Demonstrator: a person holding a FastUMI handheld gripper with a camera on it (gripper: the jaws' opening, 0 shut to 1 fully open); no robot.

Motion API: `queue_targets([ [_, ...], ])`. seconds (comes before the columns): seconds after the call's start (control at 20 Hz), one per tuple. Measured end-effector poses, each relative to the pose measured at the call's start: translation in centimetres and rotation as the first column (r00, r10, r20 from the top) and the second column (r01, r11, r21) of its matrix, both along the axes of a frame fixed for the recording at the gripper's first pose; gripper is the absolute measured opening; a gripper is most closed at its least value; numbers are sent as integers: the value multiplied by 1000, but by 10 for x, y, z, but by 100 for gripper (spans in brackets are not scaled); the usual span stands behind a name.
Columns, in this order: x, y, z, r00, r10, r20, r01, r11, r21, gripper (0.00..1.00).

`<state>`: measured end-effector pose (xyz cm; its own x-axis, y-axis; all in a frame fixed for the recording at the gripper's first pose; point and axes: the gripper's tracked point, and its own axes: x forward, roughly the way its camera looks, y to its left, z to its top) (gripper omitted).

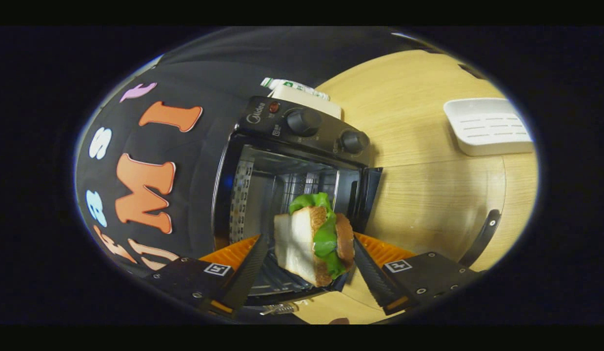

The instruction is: Open the toaster oven, put the food inside, and close the toaster oven door.

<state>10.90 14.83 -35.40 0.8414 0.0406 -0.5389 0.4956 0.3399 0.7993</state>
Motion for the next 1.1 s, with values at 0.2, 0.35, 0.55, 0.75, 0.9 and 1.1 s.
queue_targets([
  [0.2, -2, 2, -8, 998, 9, -60, -10, 1000, -2, 98],
  [0.35, -7, -2, -15, 995, 37, -93, -44, 997, -68, 98],
  [0.55, -22, -7, -17, 990, 88, -113, -98, 991, -92, 99],
  [0.75, -62, -4, -6, 964, 244, -106, -261, 946, -192, 98],
  [0.9, -90, -17, 5, 939, 327, -107, -344, 878, -333, 98],
  [1.1, -135, -31, 2, 868, 461, -186, -483, 691, -538, 98],
])
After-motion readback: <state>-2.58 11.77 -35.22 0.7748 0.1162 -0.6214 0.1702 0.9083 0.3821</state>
